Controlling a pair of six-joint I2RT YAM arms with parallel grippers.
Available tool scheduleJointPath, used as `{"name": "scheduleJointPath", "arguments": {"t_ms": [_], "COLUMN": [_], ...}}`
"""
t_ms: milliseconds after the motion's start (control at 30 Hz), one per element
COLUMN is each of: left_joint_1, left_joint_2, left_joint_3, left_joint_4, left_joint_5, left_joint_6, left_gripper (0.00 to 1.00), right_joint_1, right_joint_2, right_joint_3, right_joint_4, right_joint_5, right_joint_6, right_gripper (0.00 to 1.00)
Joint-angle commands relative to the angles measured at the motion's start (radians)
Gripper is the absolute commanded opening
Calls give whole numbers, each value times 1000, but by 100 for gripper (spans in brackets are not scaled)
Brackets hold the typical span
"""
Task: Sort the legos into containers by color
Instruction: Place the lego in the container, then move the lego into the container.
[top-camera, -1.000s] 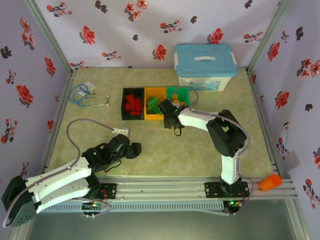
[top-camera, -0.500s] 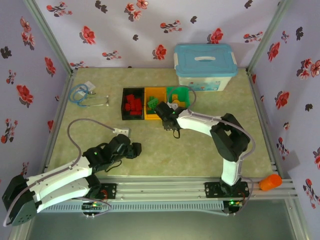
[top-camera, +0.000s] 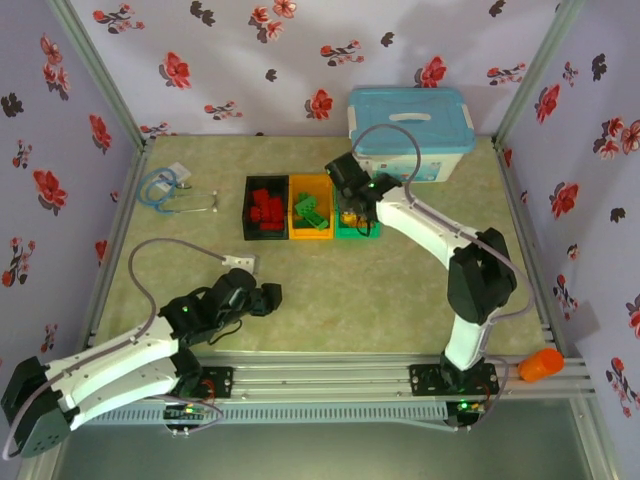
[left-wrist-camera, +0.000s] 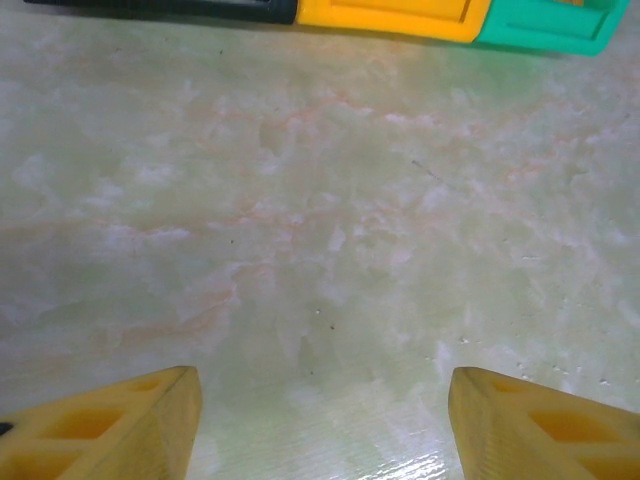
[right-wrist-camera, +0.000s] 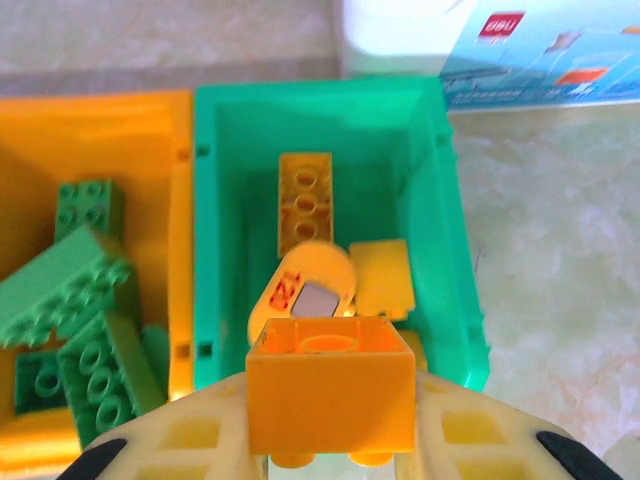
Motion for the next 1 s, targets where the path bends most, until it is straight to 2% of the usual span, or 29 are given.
{"name": "scheduleJointPath", "arguments": {"t_ms": [0,33,67,100,167,333,533,733,967], "left_joint_1": [6,6,5,4,3,2,12,103,227], "left_joint_2": [-22,-22,-20,-16,-13,10,134,308,576], "left_joint_3": [7,10,17,24,31,24,47,99,250], "left_joint_4": [-24,-21,-20,-20,-12,88,222,394,516], "left_joint_5": [4,15,23,29,41,105,178,313,474], "left_joint_6": [-19,-13,-9,-7,-1,6,-8,-33,-40], "left_gripper": [67,67,68,68,68,69,69,60,55], "right_joint_1": [-37,-42,-43,-40,-24,13,56,93,95], "right_joint_2": [67,80,95,101,73,-73,-257,-431,-587], "right_joint_3": [72,91,118,147,131,-44,-245,-453,-621], "right_joint_4": [-55,-60,-84,-112,-108,-6,79,161,202], "right_joint_5": [-40,-45,-45,-45,-18,-10,-28,-31,-30], "right_joint_6": [-57,-64,-67,-63,-57,-21,25,100,159], "right_gripper": [29,45,73,80,82,85,86,86,86]}}
